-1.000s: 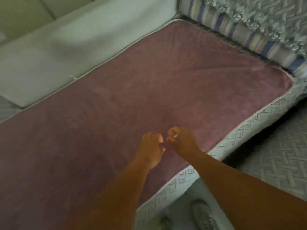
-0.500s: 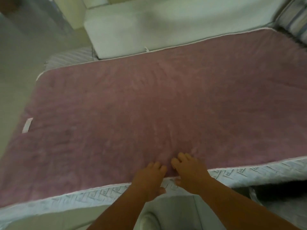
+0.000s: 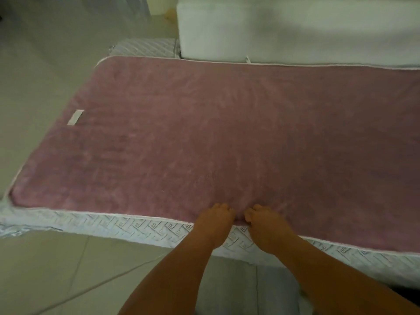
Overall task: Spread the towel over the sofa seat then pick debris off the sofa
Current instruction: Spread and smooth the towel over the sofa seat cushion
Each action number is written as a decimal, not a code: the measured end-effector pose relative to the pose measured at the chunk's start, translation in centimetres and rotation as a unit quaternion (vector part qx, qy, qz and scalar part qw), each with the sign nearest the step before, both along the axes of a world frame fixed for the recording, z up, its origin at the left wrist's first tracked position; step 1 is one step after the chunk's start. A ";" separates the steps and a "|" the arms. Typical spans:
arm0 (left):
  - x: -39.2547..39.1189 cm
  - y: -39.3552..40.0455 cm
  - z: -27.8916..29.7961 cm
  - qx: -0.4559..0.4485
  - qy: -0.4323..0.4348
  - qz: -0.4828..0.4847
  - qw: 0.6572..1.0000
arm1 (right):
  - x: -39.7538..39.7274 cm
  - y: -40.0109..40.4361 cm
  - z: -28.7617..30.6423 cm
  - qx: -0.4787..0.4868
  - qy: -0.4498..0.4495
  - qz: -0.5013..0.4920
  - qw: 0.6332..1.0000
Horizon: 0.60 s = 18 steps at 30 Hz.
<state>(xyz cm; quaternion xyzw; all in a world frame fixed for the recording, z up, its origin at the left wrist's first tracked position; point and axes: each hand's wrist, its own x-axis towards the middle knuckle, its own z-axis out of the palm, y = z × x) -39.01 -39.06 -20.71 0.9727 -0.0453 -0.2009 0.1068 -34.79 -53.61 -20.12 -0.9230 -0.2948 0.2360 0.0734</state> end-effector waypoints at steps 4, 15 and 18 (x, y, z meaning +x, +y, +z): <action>0.3 1.1 0.6 -0.069 0.043 0.024 0.996 | 0.7 0.9 0.2 0.002 0.023 0.018 1.000; 1.6 10.0 1.3 -0.138 -0.032 0.247 0.959 | 2.6 11.9 2.0 0.134 0.026 -0.008 0.991; 1.7 13.4 0.9 -0.146 -0.056 0.311 0.938 | 3.0 15.3 1.7 0.152 0.027 0.002 0.988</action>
